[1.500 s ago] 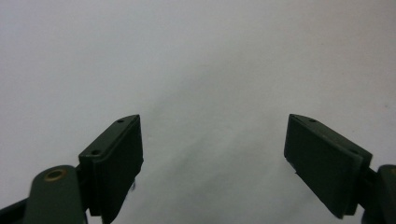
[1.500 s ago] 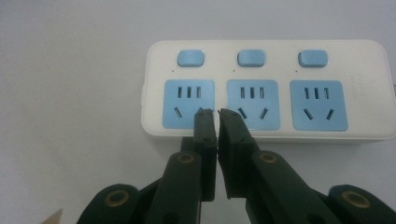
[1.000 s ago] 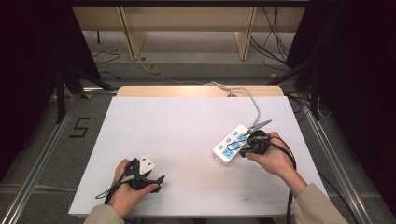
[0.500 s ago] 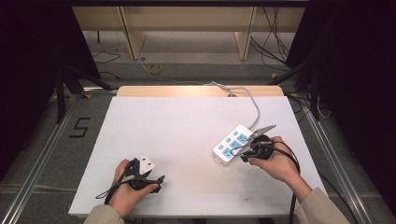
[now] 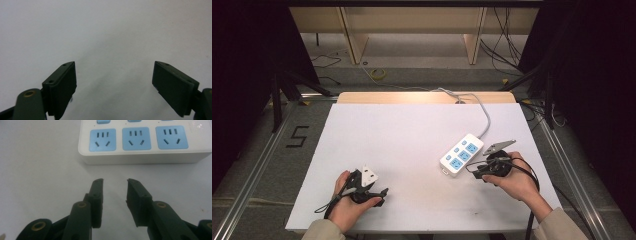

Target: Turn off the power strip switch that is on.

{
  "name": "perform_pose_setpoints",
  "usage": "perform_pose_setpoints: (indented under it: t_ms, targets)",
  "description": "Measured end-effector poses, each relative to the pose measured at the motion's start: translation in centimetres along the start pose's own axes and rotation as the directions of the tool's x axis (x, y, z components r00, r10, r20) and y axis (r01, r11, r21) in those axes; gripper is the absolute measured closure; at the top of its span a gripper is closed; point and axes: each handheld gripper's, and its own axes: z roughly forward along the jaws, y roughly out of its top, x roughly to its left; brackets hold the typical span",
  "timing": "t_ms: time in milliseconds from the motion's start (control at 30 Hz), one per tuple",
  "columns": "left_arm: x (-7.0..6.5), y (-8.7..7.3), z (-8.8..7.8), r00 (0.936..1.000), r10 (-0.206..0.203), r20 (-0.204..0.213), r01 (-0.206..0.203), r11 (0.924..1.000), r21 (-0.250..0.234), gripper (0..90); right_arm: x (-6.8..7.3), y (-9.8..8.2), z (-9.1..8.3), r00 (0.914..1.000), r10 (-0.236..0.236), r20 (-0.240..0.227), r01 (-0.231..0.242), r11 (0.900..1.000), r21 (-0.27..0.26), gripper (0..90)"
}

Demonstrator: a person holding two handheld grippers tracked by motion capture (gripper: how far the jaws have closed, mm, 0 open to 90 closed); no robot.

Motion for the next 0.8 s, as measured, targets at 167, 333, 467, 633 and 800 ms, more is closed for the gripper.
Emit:
perform_pose_setpoints:
  t_ms: [167, 333, 467, 633, 800]
  targets:
    - [0.0, 0.0, 0.0, 1.0000, 0.001, -0.002, -0.001, 1.0000, -0.003, 19.6, -0.2, -0.7, 0.0, 0.9999, 0.007, -0.008, -0.007, 1.000, -0.015, 63.6]
    - [0.0, 0.0, 0.0, 1.0000, -0.001, -0.001, 0.001, 1.0000, 0.000, 19.5, -0.3, -1.4, 0.1, 1.0000, 0.003, -0.004, -0.003, 1.000, -0.031, 60.2]
    - [0.0, 0.0, 0.0, 1.0000, 0.000, 0.000, 0.000, 1.0000, 0.001, 19.5, -0.2, -1.7, 0.3, 1.0000, 0.008, -0.001, -0.008, 0.999, -0.036, 58.4]
    - [0.1, 0.0, 0.1, 1.0000, 0.000, -0.001, 0.000, 1.0000, 0.001, 19.6, -0.1, -1.8, 0.3, 1.0000, 0.009, 0.002, -0.009, 0.999, -0.040, 57.4]
    - [0.3, -0.1, 0.2, 0.9999, -0.014, 0.001, 0.014, 0.9999, 0.001, 19.6, -0.1, -1.8, 0.3, 1.0000, -0.005, 0.008, 0.005, 0.999, -0.050, 56.2]
